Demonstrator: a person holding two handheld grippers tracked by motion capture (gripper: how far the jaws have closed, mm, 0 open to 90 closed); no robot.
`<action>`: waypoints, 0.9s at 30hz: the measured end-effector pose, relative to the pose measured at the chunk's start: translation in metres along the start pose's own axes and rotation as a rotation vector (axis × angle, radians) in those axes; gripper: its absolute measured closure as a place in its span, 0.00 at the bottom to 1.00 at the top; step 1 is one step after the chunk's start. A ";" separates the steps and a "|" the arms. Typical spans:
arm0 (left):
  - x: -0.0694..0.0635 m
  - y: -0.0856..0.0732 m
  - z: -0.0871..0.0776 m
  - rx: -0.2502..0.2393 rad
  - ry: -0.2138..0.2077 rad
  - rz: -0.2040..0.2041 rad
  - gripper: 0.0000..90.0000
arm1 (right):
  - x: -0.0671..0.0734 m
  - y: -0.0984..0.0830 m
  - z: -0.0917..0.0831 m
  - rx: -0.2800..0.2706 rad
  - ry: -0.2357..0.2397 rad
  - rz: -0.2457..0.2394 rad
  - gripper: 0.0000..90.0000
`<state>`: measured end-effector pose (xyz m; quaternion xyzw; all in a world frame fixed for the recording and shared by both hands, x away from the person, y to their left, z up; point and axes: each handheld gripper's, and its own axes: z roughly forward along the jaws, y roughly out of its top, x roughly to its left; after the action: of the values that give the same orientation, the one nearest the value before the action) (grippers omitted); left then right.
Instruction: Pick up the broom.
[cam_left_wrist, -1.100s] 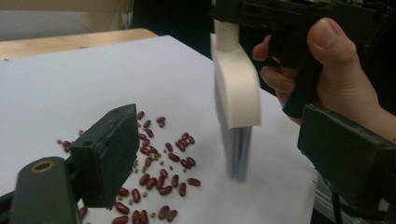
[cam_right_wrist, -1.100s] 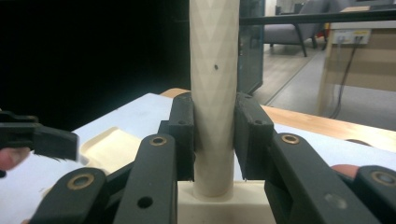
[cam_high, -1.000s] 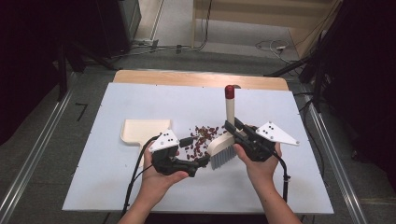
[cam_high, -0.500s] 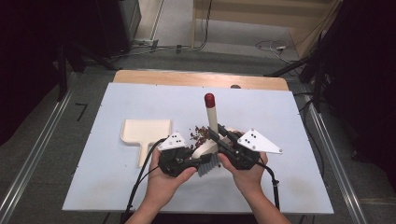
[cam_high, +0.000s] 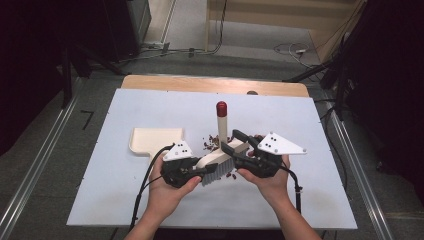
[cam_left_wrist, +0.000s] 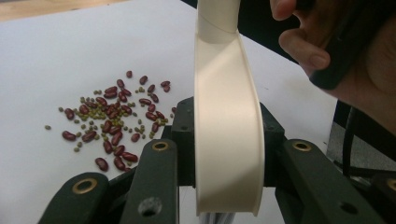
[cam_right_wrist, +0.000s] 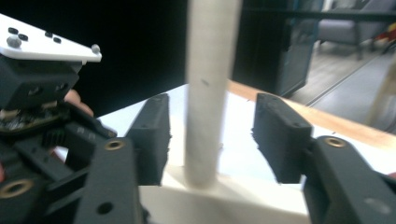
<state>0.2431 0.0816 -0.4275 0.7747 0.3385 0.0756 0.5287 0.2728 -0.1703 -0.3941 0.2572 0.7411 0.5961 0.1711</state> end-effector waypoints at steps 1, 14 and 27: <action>0.002 0.000 -0.002 -0.003 -0.002 0.009 0.77 | 0.000 0.000 0.000 0.000 0.000 0.000 0.48; 0.033 -0.005 -0.041 0.015 -0.095 0.145 0.77 | -0.040 0.003 -0.019 0.112 0.191 -0.024 0.45; 0.029 -0.011 -0.041 0.134 -0.286 0.270 0.77 | -0.017 -0.012 0.002 0.326 0.428 -0.132 0.45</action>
<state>0.2409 0.1331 -0.4262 0.8493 0.1575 0.0124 0.5037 0.2863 -0.1804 -0.4069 0.1006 0.8617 0.4973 0.0052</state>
